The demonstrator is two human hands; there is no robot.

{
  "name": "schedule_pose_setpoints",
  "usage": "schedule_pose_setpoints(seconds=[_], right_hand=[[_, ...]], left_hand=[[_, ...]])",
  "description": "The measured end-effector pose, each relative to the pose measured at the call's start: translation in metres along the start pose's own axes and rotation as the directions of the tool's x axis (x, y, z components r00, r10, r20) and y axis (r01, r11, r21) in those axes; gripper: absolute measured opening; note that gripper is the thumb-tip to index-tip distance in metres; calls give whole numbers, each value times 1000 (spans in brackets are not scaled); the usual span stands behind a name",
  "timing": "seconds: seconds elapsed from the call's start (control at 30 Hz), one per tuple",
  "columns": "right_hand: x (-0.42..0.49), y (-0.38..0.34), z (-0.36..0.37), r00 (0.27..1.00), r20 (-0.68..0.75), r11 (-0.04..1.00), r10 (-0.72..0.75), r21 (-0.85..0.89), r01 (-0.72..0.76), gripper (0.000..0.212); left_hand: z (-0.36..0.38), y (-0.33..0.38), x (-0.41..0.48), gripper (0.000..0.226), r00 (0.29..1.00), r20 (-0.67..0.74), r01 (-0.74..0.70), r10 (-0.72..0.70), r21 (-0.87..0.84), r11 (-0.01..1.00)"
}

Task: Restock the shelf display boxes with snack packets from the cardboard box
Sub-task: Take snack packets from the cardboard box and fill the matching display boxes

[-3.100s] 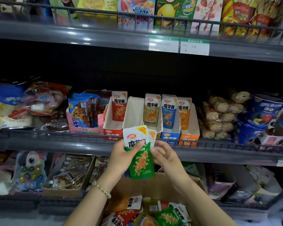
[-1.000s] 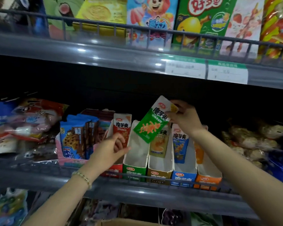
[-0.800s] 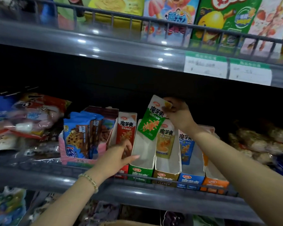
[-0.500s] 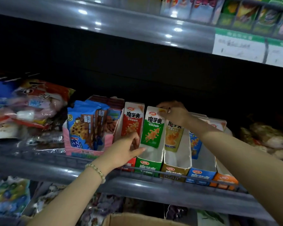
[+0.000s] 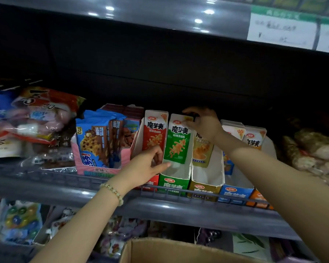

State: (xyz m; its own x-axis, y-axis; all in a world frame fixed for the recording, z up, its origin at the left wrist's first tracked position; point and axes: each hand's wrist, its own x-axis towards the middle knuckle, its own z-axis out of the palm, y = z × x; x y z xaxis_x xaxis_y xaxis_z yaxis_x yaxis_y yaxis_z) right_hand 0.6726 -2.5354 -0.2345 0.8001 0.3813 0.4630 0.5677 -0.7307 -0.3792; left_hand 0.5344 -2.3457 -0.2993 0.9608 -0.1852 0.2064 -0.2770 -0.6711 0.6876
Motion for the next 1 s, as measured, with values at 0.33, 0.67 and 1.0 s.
schedule_pose_setpoints(seconds=[0.33,0.67,1.0], right_hand=[[-118,-48,-35,996,85,974,-22,228,2,37],[-282,-42,1,936,353,970,3,227,-89,44],[-404,11,74,753,565,889,337,72,-451,40]], left_hand=[[4,23,-41,44,979,-203,21,24,214,977],[69,13,-154,75,998,-36,-41,61,403,914],[171,-16,-202,55,908,335,126,-254,358,925]])
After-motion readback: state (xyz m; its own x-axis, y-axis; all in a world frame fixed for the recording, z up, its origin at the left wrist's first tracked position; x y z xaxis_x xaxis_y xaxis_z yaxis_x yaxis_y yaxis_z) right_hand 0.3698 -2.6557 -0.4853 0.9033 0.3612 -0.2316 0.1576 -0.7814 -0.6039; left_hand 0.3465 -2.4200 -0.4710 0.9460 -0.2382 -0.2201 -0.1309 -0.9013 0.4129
